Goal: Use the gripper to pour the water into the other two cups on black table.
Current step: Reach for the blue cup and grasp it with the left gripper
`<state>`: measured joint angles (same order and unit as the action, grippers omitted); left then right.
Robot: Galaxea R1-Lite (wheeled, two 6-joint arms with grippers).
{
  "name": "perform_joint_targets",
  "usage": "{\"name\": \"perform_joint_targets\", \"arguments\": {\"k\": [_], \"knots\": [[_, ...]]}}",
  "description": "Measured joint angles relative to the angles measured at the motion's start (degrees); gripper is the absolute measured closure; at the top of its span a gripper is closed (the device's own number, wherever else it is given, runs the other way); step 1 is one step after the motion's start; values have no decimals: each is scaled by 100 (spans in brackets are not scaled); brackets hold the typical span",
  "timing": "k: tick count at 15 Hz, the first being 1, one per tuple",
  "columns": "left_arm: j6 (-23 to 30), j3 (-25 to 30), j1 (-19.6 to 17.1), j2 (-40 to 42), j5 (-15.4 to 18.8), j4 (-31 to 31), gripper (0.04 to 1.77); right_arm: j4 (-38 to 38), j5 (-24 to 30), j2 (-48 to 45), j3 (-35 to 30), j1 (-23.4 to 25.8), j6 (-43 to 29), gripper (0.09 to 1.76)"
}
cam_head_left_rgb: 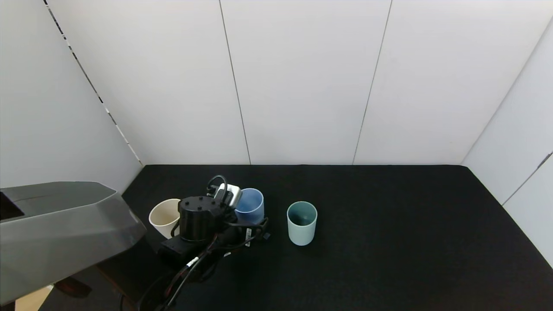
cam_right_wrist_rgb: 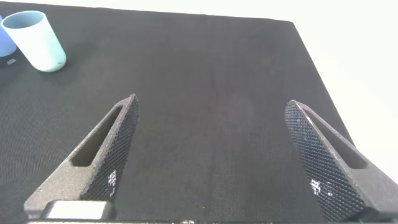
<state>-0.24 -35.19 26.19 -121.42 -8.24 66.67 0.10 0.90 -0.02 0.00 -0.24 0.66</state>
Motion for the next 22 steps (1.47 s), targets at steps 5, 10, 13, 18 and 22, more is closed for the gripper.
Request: {"name": "perform_joint_targets", "arguments": {"k": [5, 10, 13, 18, 22], "knots": [[-2, -507, -33, -347, -154, -20, 9, 0, -2, 0, 0, 0, 0, 14], [-2, -769, -65, -516, -157, -101, 9, -2, 2, 0, 0, 0, 2, 14], [0, -791, -72, -532, -187, -105, 9, 0, -2, 0, 0, 0, 2, 14], [0, -767, -78, -524, -273, -91, 53, 0, 0, 0, 0, 0, 2, 14], [0, -714, -72, -479, -284, -63, 57, 0, 0, 0, 0, 0, 2, 14]]}}
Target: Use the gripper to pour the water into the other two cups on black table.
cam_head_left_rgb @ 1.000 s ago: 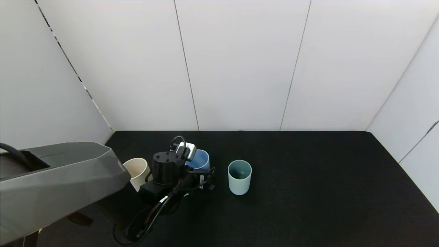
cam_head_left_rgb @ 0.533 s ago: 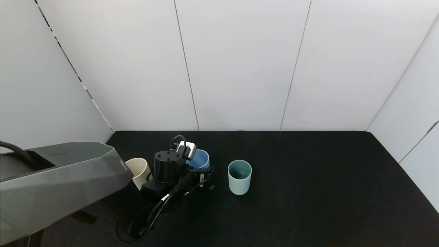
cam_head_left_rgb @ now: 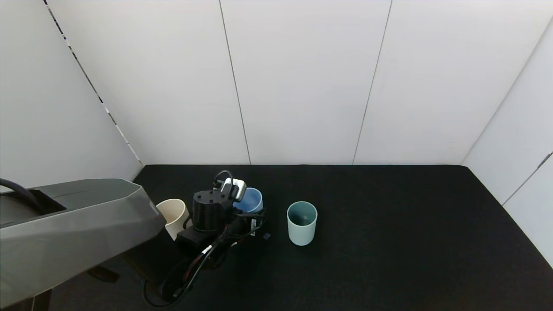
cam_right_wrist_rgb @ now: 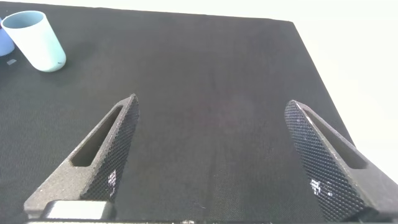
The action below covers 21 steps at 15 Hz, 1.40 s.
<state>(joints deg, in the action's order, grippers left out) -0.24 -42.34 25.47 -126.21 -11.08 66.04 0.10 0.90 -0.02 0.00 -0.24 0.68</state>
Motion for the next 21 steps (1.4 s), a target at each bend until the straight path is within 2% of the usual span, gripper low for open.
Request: {"name": "perform_joint_targets", "arguments": {"k": [4, 9, 12, 17, 21], "knots": [[-27, -2, 2, 193, 1, -215, 58, 0, 0, 0, 0, 0, 0, 14], [-38, -165, -44, 870, 20, -1176, 58, 0, 0, 0, 0, 0, 0, 14], [-68, -250, -193, 1441, 50, -1816, 58, 0, 0, 0, 0, 0, 0, 14], [-256, -496, -786, 2436, 150, -3110, 58, 0, 0, 0, 0, 0, 0, 14], [-562, -805, -1480, 3165, 673, -4055, 58, 0, 2, 0, 0, 6, -2, 14]]}}
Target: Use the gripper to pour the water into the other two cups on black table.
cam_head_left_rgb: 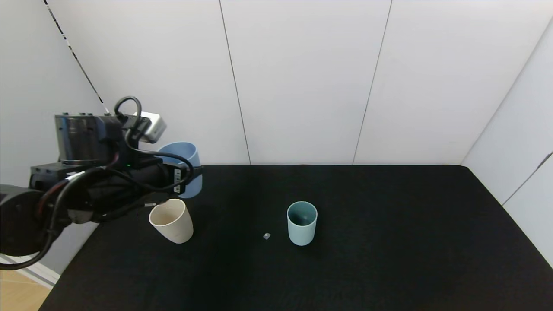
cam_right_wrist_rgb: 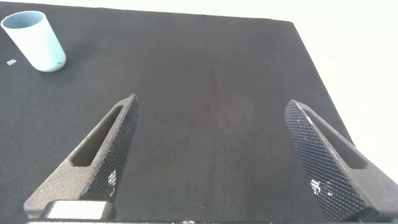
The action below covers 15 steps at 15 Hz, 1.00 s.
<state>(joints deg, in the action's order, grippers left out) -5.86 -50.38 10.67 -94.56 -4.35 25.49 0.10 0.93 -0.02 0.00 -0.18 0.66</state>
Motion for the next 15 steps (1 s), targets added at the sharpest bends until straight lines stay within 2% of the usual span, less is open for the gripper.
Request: {"name": "perform_joint_targets", "arguments": {"k": [4, 8, 12, 15], "knots": [[-542, -68, -841, 529, 547, -494, 58, 0, -2, 0, 0, -6, 2, 14], [-1058, 20, -1584, 881, 934, -1040, 58, 0, -2, 0, 0, -2, 2, 14], [-1831, 232, -2164, 1065, 1089, -1290, 58, 0, -2, 0, 0, -6, 2, 14], [-2252, 490, -2365, 1113, 1091, -1279, 58, 0, 0, 0, 0, -4, 0, 14]]}}
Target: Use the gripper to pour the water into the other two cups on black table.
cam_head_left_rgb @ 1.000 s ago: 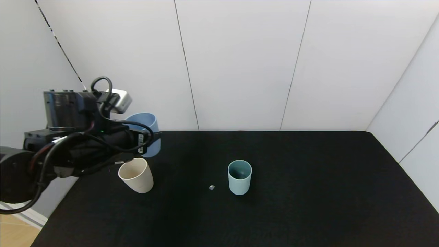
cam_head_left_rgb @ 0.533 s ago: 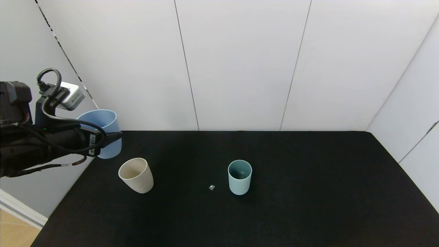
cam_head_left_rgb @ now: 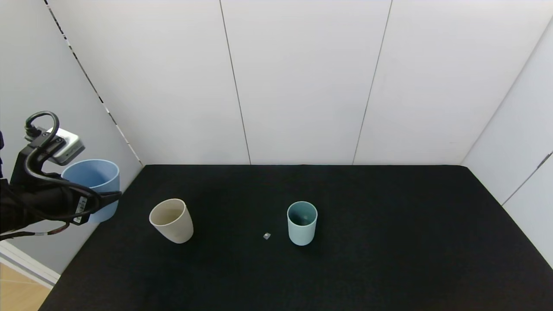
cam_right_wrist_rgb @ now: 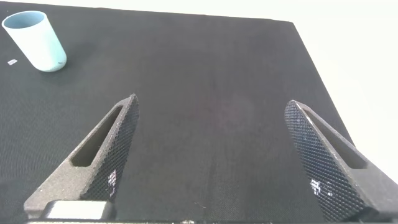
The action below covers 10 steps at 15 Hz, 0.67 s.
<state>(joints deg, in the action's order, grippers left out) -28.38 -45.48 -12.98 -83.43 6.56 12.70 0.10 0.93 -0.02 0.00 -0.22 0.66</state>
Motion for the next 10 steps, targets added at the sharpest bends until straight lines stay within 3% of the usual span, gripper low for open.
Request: {"name": "perform_joint_targets", "arguments": {"k": [10], "knots": [[-1153, 580, 102, 91, -6, 74, 58, 0, -5, 0, 0, -2, 2, 14]]}}
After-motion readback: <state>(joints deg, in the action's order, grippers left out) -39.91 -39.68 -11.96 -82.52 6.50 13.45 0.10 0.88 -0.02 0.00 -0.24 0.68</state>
